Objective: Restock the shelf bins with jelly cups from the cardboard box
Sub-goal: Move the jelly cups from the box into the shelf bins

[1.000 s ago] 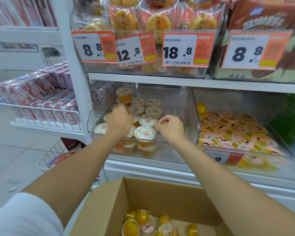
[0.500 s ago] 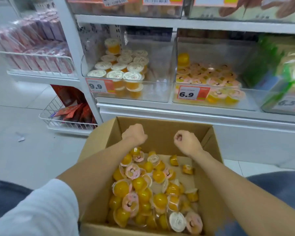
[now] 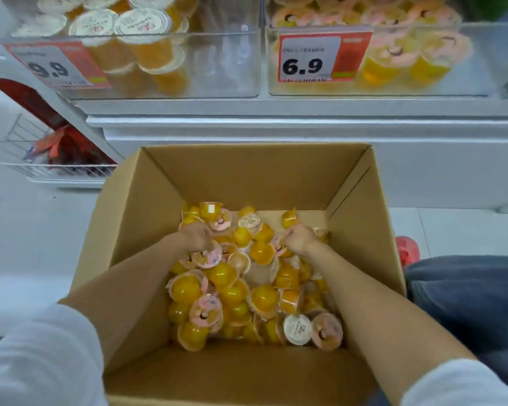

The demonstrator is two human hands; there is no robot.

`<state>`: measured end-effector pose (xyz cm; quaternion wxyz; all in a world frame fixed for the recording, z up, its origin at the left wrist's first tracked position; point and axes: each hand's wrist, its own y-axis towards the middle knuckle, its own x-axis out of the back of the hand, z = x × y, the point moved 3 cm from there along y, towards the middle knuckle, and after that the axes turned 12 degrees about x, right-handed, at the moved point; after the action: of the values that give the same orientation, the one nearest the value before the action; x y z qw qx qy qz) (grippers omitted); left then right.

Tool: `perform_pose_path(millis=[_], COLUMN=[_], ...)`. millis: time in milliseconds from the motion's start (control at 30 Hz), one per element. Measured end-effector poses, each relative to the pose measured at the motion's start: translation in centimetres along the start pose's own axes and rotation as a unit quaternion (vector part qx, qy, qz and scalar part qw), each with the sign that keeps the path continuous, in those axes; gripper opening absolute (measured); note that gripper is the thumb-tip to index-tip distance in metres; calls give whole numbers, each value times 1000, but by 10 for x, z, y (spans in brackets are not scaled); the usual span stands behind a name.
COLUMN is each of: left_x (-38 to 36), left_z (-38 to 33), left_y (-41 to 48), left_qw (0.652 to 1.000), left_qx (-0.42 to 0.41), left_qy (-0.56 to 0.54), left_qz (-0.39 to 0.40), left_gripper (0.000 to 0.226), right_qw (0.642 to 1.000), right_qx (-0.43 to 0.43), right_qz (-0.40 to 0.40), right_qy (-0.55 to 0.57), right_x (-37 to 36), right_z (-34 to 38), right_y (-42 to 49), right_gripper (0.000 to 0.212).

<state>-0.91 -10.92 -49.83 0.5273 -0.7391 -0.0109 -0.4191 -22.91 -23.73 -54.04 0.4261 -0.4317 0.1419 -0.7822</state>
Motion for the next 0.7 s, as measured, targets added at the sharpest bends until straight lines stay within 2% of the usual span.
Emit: perform_pose_path(millis=[33,67,100,167,267,367,533,633,700], left_x=[-2,-3,-5,1,1,0,3,4,6], left_z=[5,9,11,6,3,0,7,8,5], left_y=[8,10,19,23,33,36,41,40,32], left_qw=[1000,999,998,989,967,952,966,979,991], left_qx=[0,10,2,-24,-36,-36,-36,-38,-29], left_qy=[27,40,68,141,245,300,253,193,116], left_qz=[5,25,12,-45,-56,-51,-44,-51,-57], left_gripper=[11,20,37,59,47,41,34,29,30], right_qw=[1000,1000,1000,998,996,992,988,994,988], right_qx=[2,10,18,40,23,-30,-18,-24,-15], right_qz=[9,12,14,1,-15,15,-35,-106,-113], right_qy=[8,10,-5,-46,-83,-123,-149,-14,103], right_x=[-9,-17,-24,-34,-43,-52,-66,-55,-40], right_z=[8,14,20,28,29,23,21,23,28], right_y=[8,16,24,40,62,77,75,63,51], right_gripper=[11,20,30,37,42,46,27,40,45])
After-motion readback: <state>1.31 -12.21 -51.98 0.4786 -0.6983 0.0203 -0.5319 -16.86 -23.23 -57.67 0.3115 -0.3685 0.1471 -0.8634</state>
